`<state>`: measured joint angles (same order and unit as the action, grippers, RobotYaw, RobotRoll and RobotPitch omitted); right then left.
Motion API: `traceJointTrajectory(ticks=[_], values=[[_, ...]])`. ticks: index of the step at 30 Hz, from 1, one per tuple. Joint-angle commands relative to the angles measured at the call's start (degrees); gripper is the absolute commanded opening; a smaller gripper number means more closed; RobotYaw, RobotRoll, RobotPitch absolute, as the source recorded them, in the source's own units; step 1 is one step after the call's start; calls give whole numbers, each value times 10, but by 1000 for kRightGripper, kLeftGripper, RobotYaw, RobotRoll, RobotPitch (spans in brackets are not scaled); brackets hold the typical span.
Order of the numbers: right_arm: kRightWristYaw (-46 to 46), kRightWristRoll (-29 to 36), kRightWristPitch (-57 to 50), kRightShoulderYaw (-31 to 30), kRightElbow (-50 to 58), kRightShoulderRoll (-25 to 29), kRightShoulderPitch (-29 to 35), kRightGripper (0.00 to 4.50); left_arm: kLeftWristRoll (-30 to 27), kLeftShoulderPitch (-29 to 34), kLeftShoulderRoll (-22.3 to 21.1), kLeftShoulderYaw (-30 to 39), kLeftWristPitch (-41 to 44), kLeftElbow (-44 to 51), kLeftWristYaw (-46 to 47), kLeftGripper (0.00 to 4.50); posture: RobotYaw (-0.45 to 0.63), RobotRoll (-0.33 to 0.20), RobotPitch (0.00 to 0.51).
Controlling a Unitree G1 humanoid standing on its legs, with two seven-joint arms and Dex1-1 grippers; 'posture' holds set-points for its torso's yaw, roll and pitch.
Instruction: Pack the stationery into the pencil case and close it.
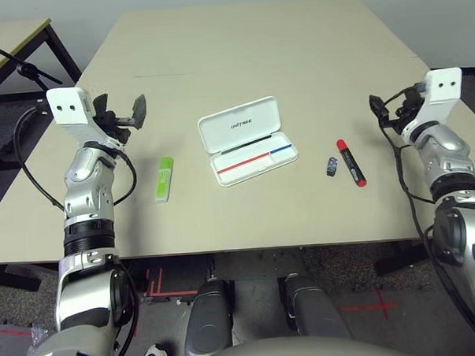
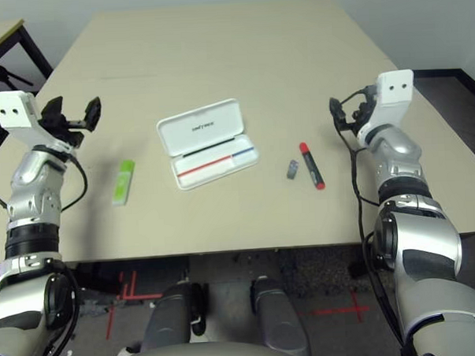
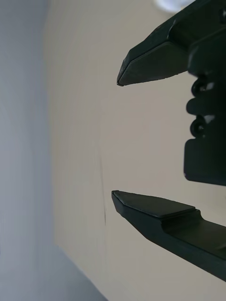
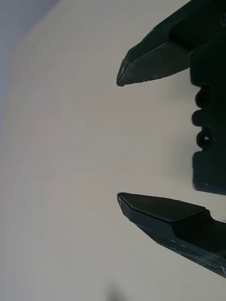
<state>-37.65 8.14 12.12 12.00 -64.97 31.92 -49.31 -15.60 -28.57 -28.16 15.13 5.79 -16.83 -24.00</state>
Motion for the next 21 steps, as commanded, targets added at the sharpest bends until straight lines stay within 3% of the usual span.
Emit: traceJointTrajectory(ticks=[1, 12, 21], values=[[-67, -11, -14, -25, 30, 6, 13, 4500, 3, 15, -20, -26, 43, 56, -33, 4490, 15, 0, 91], [-252, -9, -75, -99, 163, 17, 70, 4500, -69, 91, -78, -108, 188, 264, -194, 4490, 20, 0, 91], [-285, -4, -127, -112, 246, 23, 97, 4500, -62, 71, -89, -191, 268, 303, -237, 4490, 13, 0, 87]])
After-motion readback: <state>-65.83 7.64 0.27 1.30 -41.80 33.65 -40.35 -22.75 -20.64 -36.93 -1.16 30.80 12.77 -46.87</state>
